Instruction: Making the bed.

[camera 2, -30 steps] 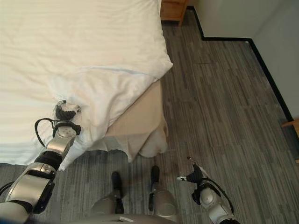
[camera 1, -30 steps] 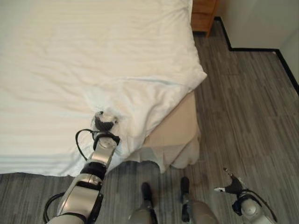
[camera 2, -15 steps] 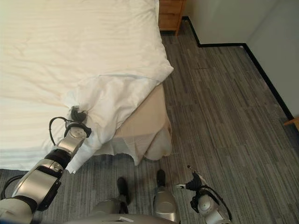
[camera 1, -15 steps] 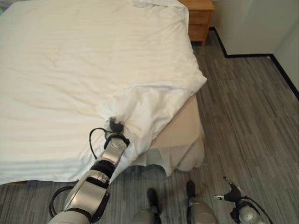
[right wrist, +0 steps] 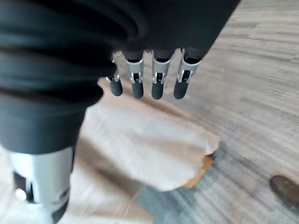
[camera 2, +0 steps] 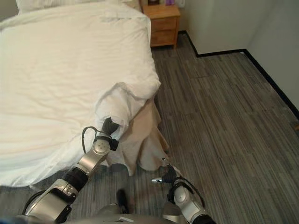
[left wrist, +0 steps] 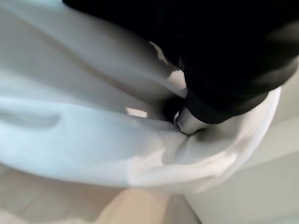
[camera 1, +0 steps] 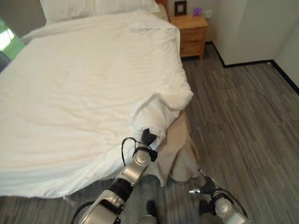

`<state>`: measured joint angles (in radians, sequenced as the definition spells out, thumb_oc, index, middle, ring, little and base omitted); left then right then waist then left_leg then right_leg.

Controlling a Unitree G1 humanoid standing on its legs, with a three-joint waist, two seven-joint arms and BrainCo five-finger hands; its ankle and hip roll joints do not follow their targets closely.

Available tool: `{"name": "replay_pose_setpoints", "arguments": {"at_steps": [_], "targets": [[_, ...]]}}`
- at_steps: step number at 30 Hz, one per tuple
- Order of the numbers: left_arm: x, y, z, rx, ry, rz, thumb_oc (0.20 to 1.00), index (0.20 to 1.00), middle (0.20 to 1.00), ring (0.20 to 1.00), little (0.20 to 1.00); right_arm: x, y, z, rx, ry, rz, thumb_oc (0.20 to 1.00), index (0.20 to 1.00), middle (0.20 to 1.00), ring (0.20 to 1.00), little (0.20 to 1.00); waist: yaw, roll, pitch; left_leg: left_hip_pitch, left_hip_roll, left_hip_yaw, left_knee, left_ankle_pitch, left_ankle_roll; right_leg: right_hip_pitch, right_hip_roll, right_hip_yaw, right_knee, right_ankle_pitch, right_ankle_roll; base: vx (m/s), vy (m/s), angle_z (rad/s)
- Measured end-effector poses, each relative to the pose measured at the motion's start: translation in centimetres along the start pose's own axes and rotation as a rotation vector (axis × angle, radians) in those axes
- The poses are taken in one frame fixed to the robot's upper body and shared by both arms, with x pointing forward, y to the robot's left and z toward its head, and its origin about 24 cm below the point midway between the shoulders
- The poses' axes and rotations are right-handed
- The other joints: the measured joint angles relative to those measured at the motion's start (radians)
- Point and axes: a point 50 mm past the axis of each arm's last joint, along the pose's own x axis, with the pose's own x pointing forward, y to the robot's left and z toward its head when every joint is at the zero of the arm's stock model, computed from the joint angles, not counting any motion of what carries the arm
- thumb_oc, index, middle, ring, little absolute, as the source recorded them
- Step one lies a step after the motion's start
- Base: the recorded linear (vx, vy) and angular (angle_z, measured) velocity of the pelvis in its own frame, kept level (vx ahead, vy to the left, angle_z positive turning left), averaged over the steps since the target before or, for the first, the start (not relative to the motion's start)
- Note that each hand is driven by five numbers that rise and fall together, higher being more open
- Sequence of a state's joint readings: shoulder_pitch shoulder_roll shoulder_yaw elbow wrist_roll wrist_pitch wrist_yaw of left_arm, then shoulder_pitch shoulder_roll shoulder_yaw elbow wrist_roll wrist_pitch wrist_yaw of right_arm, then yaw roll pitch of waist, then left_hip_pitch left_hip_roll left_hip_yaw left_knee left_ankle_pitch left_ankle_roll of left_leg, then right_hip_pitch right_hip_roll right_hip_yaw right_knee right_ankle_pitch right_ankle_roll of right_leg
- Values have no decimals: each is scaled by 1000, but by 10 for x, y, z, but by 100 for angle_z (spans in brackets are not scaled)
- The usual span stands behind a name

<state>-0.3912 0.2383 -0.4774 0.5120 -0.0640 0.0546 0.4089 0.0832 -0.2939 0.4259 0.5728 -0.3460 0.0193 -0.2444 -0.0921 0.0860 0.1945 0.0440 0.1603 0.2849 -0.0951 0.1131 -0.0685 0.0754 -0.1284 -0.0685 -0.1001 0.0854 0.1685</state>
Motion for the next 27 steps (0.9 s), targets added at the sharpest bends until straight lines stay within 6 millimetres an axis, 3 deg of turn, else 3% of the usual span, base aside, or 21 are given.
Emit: {"name": "replay_pose_setpoints", "arguments": {"at_steps": [2,3,5,11,13,16,17,18,19,20,21,22,23,24,25,26,27], "targets": [[-2,-5,0,16,-5,-23,235,235,235,235,235,-3,0,-14,-22,51,4,1000,1000,1000,1000,1000,-7,1,-1,3,2,3,0,1,-3,0,-2,6,-4,0,0,-50,-77,-7],[-6,-12,-3,41,-5,-58,341,341,341,341,341,-5,-1,-27,-42,103,-5,1000,1000,1000,1000,1000,-8,3,-1,9,-2,12,0,-4,-12,-2,-9,17,-5,-2,-3,-49,-54,-17],[-10,-16,-8,59,4,-96,347,347,347,347,347,-6,-2,-34,-53,137,-14,1000,1000,1000,1000,1000,-12,6,-4,13,-7,19,-6,-8,-17,-3,-15,22,-5,-6,-1,-55,-52,-14],[-58,-62,-55,69,137,-359,401,401,401,401,401,-5,-4,-59,-100,272,-14,1000,1000,1000,1000,1000,-4,57,-38,20,-14,28,-6,-16,-23,0,-27,21,-5,-2,4,-70,-95,-4],[-77,-72,-78,-32,250,-394,420,420,420,420,420,-5,-4,-72,-118,355,0,1000,1000,1000,1000,1000,10,70,-48,33,-8,23,-5,-13,-28,20,-18,12,-5,-4,5,-32,-64,6],[-95,-77,-93,-173,346,-424,388,388,388,388,388,-13,-3,-92,-127,459,19,1000,1000,1000,1000,1000,28,88,-50,37,-2,-5,-4,-8,-31,37,-10,-13,-5,-11,4,-62,-43,25],[-99,-75,-99,-242,380,-413,460,460,460,460,460,-15,-4,-96,-109,490,22,1000,1000,1000,1000,1000,30,99,-53,36,0,-13,-1,-5,-37,40,-8,-18,-5,-13,2,-83,-21,26],[-105,-73,-107,-396,443,-394,702,702,702,702,702,-24,-5,-111,-72,570,37,1000,1000,1000,1000,1000,36,116,-52,38,-1,-38,4,5,-45,54,-4,-34,-5,-19,-1,-210,-60,33],[-113,-71,-113,-510,485,-378,1000,1000,1000,1000,1000,-33,-4,-122,-58,624,42,1000,1000,1000,1000,1000,49,132,-48,28,0,-61,15,11,-55,55,3,-41,-6,-24,-6,-326,-125,38],[-118,-67,-120,-576,513,-364,1000,1000,1000,1000,1000,-35,-12,-130,-51,653,38,1000,1000,1000,1000,1000,56,138,-46,10,1,-91,31,18,-65,53,4,-48,-5,-24,-7,-368,-167,28],[-121,-67,-122,-637,527,-371,1000,1000,1000,1000,1000,-45,-21,-145,-51,710,57,1000,1000,1000,1000,1000,67,137,-43,-10,-5,-134,42,48,-104,47,-1,-49,-3,-24,-9,-358,-225,67],[-121,-62,-124,-713,518,-384,1000,1000,1000,1000,1000,-65,-35,-168,-63,812,60,1000,1000,1000,1000,1000,72,113,-40,-58,-33,-221,23,161,-171,16,-23,-65,20,-31,-38,-243,-159,78],[-120,-57,-123,-777,508,-369,1000,1000,1000,1000,1000,-75,-35,-177,-55,855,60,1000,1000,1000,1000,1000,79,76,-30,-62,-53,-249,8,203,-158,-4,-63,-83,28,-26,-67,-194,-142,64],[-120,-51,-126,-833,509,-340,1000,1000,1000,1000,1000,-82,-31,-181,-48,885,76,1000,1000,1000,1000,1000,89,26,-12,-65,-78,-223,105,132,-155,-3,-97,-91,23,-13,-79,-93,-64,3],[-124,-45,-133,-849,538,-323,1000,1000,1000,1000,1000,-86,-22,-182,-33,907,106,1000,1000,1000,1000,1000,93,-24,-8,-65,-91,-179,237,48,-125,7,-121,-92,10,-4,-91,-132,-85,11],[-137,-41,-149,-886,638,-307,1000,1000,1000,1000,1000,-102,-7,-188,-2,958,159,1000,1000,1000,1000,1000,64,-60,5,-24,-51,-131,389,-58,-74,40,-120,-148,2,1,-87,-132,-36,48],[-141,-41,-154,-907,674,-293,1000,1000,1000,1000,1000,-112,6,-191,26,985,190,1000,1000,1000,1000,1000,46,-62,7,0,-5,-94,420,-91,-87,55,-102,-188,1,4,-80,-89,2,100]]}}
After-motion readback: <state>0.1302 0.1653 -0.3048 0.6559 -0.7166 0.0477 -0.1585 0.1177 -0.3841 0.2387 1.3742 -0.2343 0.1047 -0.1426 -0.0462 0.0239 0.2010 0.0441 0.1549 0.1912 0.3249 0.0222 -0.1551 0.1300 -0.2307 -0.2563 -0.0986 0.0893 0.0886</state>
